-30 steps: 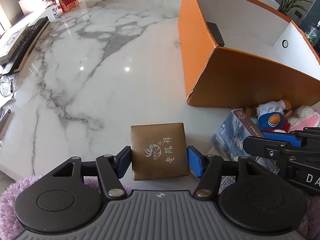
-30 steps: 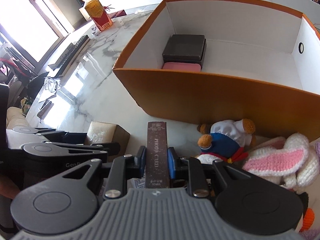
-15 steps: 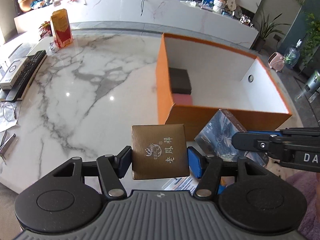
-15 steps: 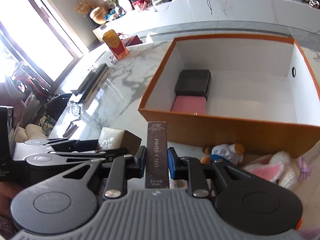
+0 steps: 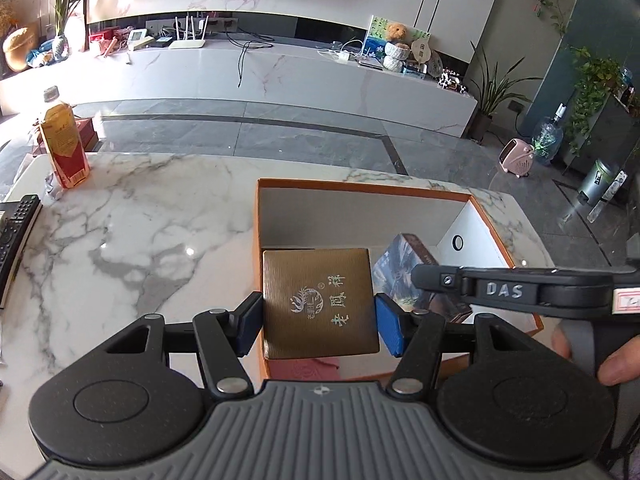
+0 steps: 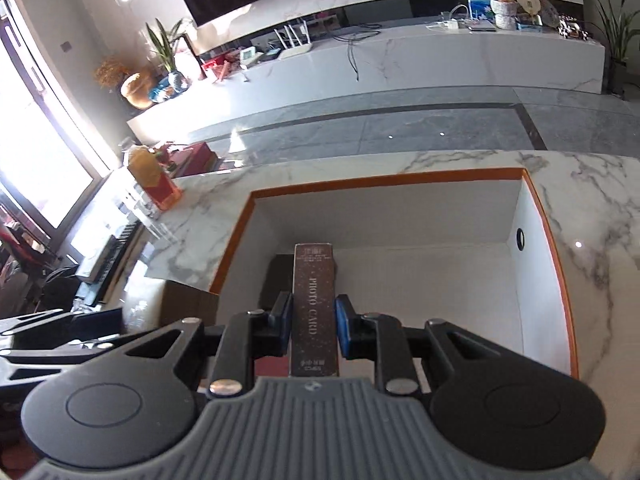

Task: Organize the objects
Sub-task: 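Lower the photo card box into the orange box and open the right tool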

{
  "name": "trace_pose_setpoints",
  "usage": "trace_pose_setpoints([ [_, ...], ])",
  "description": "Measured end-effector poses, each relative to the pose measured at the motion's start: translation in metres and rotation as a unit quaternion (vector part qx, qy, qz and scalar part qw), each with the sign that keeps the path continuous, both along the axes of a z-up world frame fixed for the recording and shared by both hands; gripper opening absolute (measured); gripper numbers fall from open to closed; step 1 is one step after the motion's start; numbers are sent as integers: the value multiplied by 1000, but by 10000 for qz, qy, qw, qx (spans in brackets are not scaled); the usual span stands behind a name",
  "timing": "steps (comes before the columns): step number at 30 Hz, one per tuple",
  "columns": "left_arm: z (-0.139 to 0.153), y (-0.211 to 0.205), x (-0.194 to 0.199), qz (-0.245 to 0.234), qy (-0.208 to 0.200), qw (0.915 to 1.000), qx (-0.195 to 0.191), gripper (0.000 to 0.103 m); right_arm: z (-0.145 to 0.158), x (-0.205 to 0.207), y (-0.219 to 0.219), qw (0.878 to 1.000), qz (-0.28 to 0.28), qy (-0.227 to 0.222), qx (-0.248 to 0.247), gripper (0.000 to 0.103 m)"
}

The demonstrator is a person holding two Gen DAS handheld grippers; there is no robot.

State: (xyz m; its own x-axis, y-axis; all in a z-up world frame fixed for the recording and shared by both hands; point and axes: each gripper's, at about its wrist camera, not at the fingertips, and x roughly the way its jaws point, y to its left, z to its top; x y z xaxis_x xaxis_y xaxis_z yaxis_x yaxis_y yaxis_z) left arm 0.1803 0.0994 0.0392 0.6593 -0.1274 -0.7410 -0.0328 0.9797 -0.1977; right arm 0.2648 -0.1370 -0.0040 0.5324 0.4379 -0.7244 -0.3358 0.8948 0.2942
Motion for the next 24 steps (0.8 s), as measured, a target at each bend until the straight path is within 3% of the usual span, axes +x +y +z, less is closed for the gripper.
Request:
trace_pose_setpoints([
  [7, -22, -2, 25, -29, 248, 9996, -103, 69, -64, 44, 13, 9957, -155, 904, -140, 24],
  [16, -34, -8, 38, -97, 305, 9995, -40, 69, -91, 51, 13, 9871, 18, 1595, -152, 24],
  [24, -43, -18, 44, -186, 400, 9990, 61, 69, -88, 50, 15, 9859, 229, 1402, -878, 29],
])
